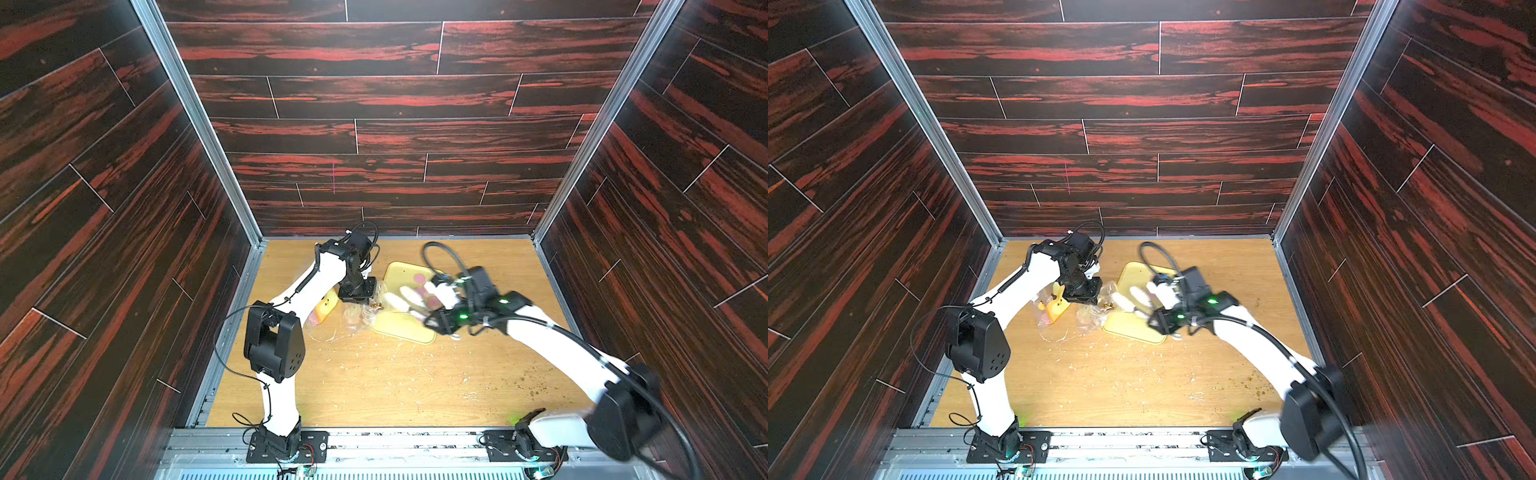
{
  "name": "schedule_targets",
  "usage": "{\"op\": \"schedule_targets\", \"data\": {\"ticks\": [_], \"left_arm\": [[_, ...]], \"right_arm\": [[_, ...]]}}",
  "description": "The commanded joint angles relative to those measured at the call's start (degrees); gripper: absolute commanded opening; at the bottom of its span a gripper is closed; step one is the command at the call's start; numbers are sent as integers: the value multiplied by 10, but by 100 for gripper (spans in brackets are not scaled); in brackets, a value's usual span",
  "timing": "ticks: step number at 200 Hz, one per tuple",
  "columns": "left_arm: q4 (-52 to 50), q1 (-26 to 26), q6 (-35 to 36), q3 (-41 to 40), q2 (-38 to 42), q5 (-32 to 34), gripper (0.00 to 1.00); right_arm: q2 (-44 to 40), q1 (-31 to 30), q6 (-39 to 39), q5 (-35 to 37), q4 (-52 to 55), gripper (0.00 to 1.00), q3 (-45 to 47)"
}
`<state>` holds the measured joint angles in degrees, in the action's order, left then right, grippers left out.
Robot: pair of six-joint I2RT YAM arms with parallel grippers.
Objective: Put the cookies into a resealable bag to prevent moisture
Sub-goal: Place the cookie in the ziploc bag, then pick up the cookie from the tray.
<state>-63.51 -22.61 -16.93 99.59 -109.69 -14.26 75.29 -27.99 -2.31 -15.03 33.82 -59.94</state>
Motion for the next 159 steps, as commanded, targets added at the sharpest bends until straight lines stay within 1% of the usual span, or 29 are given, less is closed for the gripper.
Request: {"op": "schedule_targets", "data": {"ticks": [1,11,31,51,68,89,104,135,159], "left_arm": [[9,9,-1,-4,43,-27,0],[14,9,-6,-4,49,-32,0],[12,9,-6,-6,59,-63,0],[22,11,-11,-24,68,-35,0],[20,17,-11,-33,64,-51,0],[24,17,-14,-29,62,-51,0],[24,18,-14,-26,61,-42,0],[25,19,-12,-32,62,-46,0],[25,19,-11,-30,60,-47,0]], "right_arm": [[-36,43,16,33,43,49,11],[-23,44,24,61,55,49,8],[34,40,36,98,71,49,-11],[79,26,44,142,47,49,-23],[129,17,50,177,42,49,-50],[176,11,54,171,27,48,-73],[207,8,57,182,27,48,-93],[239,3,59,183,18,47,-119],[265,-9,68,197,23,47,-136]]}}
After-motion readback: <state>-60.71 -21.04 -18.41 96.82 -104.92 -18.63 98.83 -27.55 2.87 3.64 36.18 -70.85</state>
